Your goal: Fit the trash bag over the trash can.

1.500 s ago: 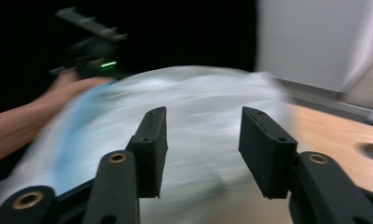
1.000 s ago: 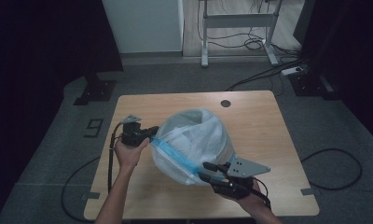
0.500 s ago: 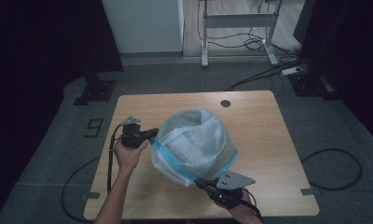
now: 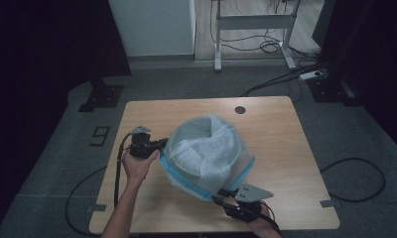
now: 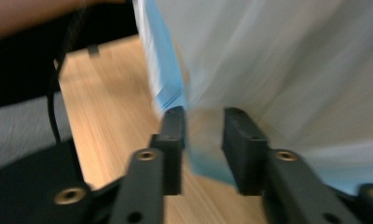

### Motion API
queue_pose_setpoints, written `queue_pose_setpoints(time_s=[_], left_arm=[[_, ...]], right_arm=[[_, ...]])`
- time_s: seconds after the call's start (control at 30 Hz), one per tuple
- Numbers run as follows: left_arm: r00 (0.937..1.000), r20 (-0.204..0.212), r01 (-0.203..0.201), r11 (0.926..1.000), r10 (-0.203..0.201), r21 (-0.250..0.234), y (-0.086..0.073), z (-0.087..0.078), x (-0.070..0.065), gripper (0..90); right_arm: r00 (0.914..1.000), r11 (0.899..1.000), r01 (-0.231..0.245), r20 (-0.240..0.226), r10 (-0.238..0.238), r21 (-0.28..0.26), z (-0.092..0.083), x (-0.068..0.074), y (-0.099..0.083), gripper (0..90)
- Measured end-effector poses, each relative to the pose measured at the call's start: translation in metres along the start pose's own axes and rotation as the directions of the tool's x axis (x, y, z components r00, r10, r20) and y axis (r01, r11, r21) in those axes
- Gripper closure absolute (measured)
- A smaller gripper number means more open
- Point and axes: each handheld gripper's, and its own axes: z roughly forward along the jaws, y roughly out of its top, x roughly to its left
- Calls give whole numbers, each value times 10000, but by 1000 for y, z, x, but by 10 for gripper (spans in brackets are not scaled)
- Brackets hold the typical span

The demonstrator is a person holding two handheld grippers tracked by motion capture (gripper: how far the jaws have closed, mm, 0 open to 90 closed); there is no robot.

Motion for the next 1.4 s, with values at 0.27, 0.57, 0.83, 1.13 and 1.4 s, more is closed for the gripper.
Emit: queue_pose_setpoints(time_s=[0.27, 0.57, 0.83, 1.13, 1.4], left_arm=[[10000, 24, 65, 9999, -65, -92, -1, -1, -2, 887], [9999, 132, -62, 9999, 64, -157, 0, -3, -1, 895], [9998, -112, -157, 9998, 158, 82, -4, -3, -5, 899], [9980, -389, -447, 9931, 492, 1089, -11, 9, -10, 899], [9994, -207, -246, 9822, 290, 1862, -21, 15, -8, 899]], right_arm=[[9799, 9916, 170, 1993, 89, -1279, -45, -1, 26, 435], [9803, 9932, 105, 1973, 126, -1156, -28, -18, 33, 841], [9719, 9926, -585, 2212, 809, -1061, -23, -41, 15, 895], [9569, 9805, -1963, 2167, 1933, -75, -4, -69, -24, 895], [9494, 9692, -2449, 2091, 2342, 266, -2, -77, -34, 895]])
